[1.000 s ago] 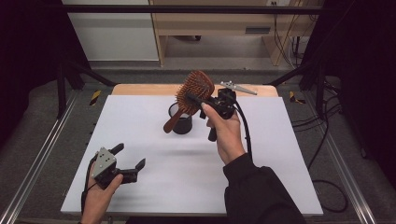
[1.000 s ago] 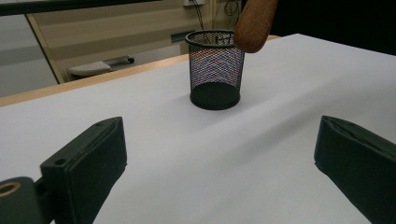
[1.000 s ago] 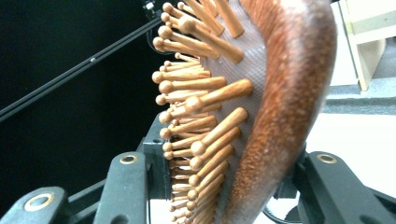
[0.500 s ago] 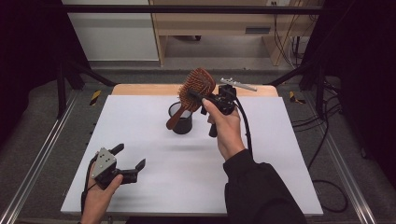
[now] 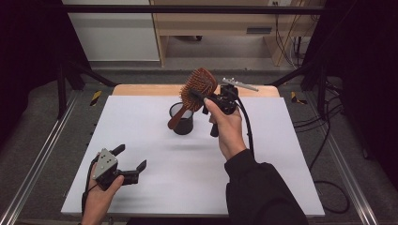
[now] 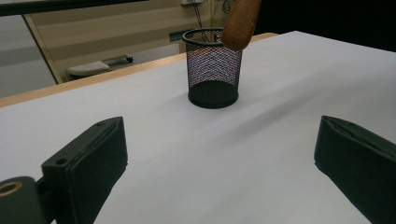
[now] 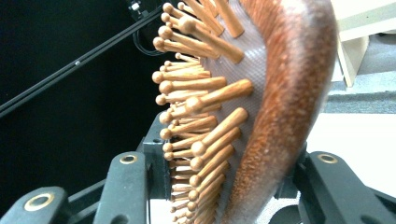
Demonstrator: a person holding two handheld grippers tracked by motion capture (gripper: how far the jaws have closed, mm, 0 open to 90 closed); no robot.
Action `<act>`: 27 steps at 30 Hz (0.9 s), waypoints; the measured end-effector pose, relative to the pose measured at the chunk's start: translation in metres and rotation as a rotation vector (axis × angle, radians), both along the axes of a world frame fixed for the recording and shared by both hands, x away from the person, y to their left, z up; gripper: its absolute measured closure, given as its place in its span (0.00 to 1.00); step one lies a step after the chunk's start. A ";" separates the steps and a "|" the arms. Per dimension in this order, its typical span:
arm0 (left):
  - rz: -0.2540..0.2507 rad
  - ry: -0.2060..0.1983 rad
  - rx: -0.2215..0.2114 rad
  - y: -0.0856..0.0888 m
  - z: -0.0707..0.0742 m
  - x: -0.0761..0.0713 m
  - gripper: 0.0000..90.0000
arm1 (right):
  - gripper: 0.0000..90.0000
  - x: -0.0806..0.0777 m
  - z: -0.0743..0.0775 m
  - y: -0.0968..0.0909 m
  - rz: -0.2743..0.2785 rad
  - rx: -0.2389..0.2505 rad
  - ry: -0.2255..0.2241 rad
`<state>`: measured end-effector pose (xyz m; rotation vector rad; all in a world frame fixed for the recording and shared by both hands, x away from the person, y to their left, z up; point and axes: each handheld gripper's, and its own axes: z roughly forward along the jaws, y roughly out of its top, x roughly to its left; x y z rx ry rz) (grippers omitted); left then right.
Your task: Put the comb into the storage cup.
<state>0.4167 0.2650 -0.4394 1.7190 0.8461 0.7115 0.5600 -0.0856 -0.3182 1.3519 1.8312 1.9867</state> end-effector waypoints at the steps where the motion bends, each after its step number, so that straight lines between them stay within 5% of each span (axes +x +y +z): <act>1: 0.001 -0.001 0.004 0.000 0.000 0.000 0.03 | 0.58 0.000 0.000 0.000 0.002 -0.002 -0.001; 27: -0.001 -0.003 0.004 0.000 0.000 0.000 0.03 | 0.57 0.000 0.006 -0.004 -0.053 0.035 -0.030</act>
